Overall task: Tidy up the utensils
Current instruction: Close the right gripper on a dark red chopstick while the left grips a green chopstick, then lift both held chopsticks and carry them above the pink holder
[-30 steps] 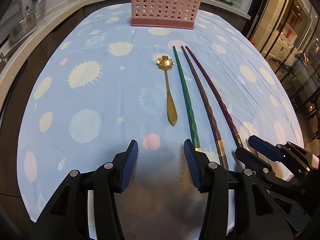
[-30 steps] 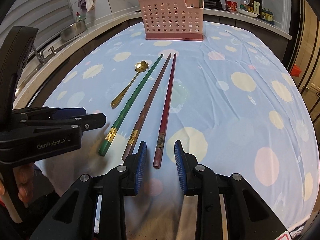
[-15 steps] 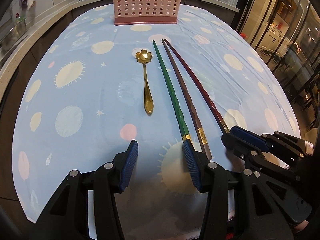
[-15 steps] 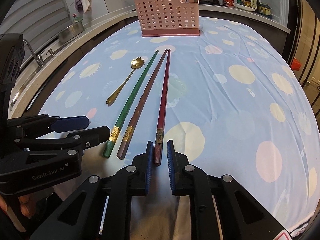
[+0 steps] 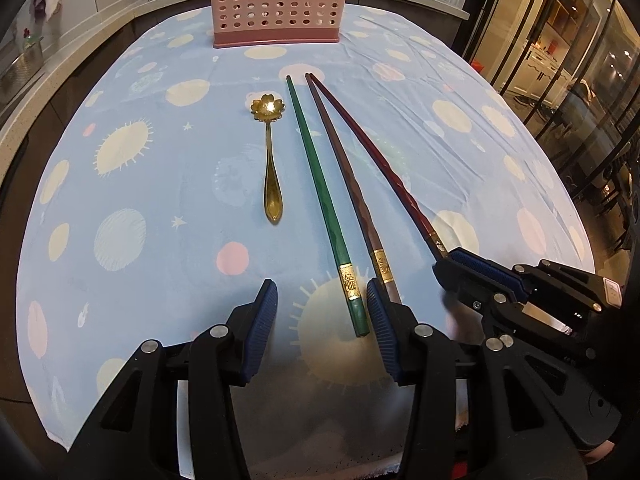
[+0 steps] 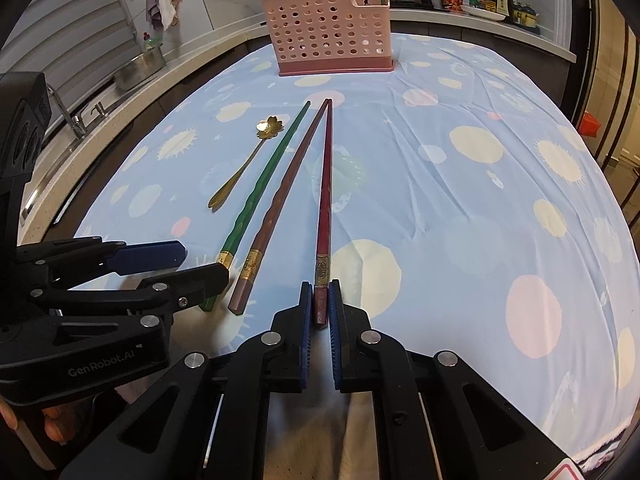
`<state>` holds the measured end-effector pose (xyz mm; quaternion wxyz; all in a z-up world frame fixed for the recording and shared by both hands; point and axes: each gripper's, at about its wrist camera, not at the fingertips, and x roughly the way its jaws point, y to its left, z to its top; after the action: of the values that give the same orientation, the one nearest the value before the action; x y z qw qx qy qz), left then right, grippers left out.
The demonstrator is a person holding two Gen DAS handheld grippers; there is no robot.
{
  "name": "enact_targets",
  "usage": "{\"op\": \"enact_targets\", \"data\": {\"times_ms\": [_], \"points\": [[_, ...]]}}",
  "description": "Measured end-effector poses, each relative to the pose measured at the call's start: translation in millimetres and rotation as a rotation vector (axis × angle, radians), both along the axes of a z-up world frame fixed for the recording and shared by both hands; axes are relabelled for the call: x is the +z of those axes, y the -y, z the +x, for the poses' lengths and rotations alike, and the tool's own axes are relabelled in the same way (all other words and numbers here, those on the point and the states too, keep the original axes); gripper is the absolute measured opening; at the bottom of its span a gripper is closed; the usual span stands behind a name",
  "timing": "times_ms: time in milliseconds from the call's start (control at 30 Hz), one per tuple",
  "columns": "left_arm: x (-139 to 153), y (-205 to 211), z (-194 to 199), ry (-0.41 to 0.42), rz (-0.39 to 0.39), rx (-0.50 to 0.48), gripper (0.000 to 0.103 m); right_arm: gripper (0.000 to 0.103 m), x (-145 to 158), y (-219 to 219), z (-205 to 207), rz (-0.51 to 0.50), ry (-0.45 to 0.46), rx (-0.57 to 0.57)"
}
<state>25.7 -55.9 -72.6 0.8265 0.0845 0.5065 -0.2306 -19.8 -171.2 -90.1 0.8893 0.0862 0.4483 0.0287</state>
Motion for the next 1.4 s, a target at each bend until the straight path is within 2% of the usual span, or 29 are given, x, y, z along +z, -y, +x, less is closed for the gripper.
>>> {"op": "enact_targets", "data": {"times_ms": [200,267,367,567,767,1100,1400], "points": [[-1,-3,0,0.018,0.013,0.012,0.031,0.007,0,1,0,0.001,0.001,-0.001],[0,-6,0,0.017,0.010,0.013,0.017,0.007,0,0,0,0.001,0.001,-0.001],[0,-9,0,0.003,-0.011,0.010,0.007,0.007,0,0,-1,0.000,0.001,-0.001],[3,-16,2,-0.025,-0.054,0.021,0.007,0.007,5,5,-3,0.000,0.019,-0.014],[23,-23,3,0.017,-0.083,0.034,0.007,0.007,32,16,-4,0.006,0.093,-0.046],[71,-32,24,0.136,-0.133,0.072,0.007,0.007,99,39,5,0.009,0.268,-0.089],[132,-33,53,0.291,-0.182,0.090,0.007,0.007,153,56,31,0.019,0.406,-0.101]]}}
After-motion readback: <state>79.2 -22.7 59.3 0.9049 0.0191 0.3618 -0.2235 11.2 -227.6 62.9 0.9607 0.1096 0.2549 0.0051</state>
